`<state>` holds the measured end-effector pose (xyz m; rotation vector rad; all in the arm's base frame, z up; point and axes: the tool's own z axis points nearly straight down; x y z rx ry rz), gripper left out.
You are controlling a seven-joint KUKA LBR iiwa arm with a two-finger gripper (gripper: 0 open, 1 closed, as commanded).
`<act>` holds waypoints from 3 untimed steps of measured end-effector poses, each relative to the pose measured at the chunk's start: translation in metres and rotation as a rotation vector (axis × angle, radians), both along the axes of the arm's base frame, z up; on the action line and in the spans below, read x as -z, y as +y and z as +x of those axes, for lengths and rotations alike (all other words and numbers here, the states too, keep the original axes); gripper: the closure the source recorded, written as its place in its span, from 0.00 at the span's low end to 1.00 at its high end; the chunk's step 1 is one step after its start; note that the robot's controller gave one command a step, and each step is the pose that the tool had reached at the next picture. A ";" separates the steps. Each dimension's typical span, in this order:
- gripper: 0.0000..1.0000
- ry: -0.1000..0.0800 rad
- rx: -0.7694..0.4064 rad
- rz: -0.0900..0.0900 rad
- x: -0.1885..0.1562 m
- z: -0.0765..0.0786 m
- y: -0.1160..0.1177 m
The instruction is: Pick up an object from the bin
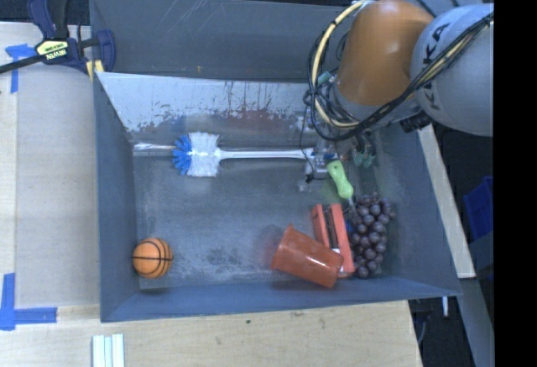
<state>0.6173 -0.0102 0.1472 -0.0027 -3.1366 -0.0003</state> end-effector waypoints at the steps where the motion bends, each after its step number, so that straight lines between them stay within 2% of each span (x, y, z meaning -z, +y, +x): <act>1: 0.00 -0.009 0.000 0.000 -0.005 0.002 0.000; 2: 0.00 -0.007 -0.619 0.002 0.059 -0.023 -0.054; 3: 0.00 -0.008 -0.523 0.001 0.019 -0.094 -0.032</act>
Offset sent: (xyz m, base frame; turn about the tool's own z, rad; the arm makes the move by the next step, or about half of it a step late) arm -0.0307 -0.0691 -0.0772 -0.7762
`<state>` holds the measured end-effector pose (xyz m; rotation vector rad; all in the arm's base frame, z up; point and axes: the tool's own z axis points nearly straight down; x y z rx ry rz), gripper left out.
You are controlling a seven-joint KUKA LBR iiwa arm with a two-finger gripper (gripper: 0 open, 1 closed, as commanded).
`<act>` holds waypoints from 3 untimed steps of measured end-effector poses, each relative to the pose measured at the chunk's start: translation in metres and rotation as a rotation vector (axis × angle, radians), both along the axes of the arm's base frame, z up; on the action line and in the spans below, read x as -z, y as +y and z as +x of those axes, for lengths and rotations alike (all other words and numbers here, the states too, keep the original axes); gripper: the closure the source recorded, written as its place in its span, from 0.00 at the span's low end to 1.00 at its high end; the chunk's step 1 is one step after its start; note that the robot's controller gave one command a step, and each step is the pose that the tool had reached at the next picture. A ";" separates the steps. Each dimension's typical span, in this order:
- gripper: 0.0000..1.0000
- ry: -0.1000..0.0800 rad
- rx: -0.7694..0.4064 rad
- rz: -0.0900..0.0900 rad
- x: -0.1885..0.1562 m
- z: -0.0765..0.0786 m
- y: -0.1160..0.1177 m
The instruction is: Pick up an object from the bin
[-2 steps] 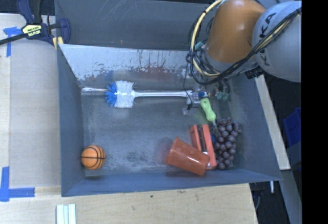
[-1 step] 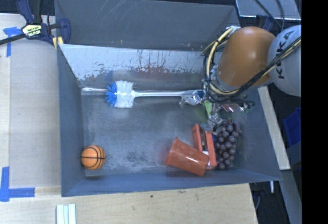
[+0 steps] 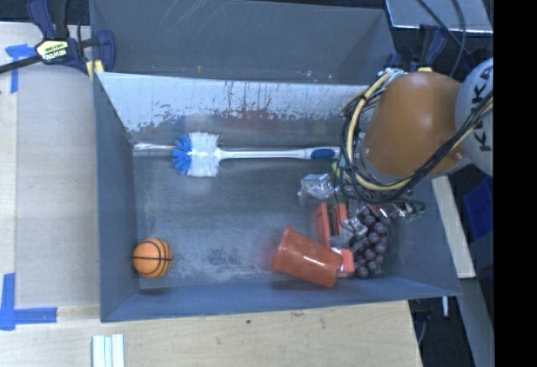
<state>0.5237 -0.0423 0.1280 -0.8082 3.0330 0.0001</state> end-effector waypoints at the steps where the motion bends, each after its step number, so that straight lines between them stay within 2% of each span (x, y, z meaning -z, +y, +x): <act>1: 0.00 -0.005 -0.714 -0.002 0.017 0.014 -0.038; 2: 0.00 -0.002 -0.474 -0.001 0.037 -0.004 -0.012; 3: 1.00 -0.031 -0.896 -0.009 0.047 -0.014 -0.038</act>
Offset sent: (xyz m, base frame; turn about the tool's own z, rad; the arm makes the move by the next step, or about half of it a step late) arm -0.0238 0.0217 -0.0580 0.1556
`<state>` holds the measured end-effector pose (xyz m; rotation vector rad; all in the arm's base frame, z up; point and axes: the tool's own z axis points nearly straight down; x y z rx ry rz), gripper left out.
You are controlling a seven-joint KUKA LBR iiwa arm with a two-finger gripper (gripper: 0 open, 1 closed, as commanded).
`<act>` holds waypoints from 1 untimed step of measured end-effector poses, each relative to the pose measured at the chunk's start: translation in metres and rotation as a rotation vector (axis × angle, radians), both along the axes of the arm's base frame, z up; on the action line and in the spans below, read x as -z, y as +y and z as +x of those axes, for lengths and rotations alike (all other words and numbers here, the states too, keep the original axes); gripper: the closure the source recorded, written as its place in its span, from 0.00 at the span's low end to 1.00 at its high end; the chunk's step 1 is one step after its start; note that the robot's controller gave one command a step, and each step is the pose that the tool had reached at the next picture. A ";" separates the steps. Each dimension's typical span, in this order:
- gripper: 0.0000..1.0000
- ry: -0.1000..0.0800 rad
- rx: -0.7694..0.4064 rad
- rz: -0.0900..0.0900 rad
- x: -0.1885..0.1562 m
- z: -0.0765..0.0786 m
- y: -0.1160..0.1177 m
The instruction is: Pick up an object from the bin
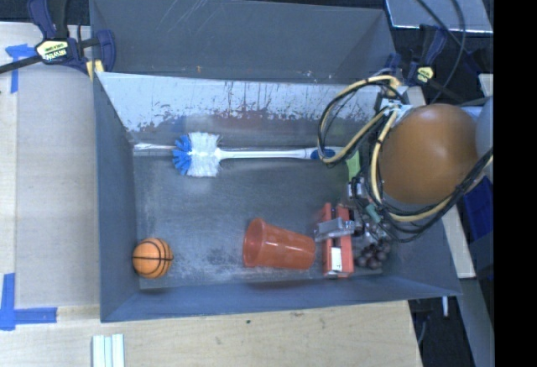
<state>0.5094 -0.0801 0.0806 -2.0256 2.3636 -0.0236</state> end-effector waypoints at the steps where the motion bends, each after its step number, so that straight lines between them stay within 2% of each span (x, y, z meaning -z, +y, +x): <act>1: 1.00 -0.004 -0.113 0.001 0.001 -0.002 -0.002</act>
Offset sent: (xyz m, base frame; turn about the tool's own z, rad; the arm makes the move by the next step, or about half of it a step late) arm 0.0000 0.0001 0.0042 0.0000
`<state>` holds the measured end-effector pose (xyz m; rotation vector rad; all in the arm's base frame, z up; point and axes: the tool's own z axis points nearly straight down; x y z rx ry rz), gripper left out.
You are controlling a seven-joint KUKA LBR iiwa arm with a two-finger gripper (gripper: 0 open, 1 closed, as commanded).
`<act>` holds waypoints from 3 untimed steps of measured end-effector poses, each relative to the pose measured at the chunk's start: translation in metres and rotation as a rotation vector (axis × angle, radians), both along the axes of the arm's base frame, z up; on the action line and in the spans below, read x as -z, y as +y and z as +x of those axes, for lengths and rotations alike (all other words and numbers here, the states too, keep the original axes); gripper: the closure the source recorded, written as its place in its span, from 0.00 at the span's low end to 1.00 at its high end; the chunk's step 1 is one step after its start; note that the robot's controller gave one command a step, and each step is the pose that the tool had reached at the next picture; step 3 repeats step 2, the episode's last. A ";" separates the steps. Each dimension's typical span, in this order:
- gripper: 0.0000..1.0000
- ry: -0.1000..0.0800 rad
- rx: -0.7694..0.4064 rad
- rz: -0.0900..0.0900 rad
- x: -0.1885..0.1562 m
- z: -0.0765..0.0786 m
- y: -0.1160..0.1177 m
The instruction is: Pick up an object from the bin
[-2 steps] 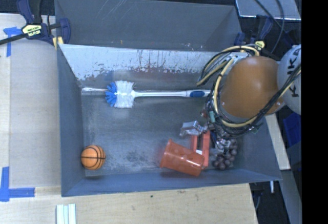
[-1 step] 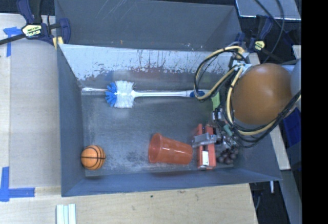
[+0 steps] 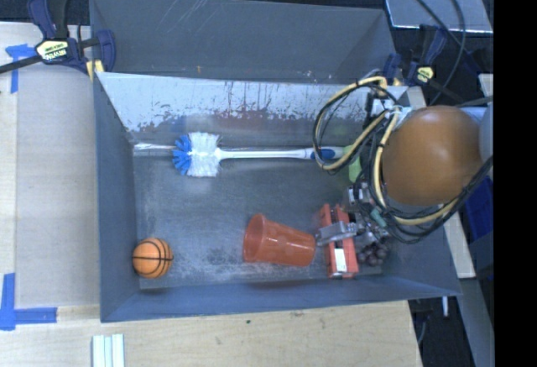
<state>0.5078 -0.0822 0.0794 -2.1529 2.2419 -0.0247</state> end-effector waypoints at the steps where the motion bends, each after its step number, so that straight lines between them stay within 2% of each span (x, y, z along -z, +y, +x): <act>1: 1.00 0.000 -0.109 0.000 0.001 -0.002 0.000; 3: 1.00 0.001 -0.154 0.000 -0.002 -0.002 0.001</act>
Offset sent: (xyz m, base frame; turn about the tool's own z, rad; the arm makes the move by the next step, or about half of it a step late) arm 0.0003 0.0001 0.0255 0.0000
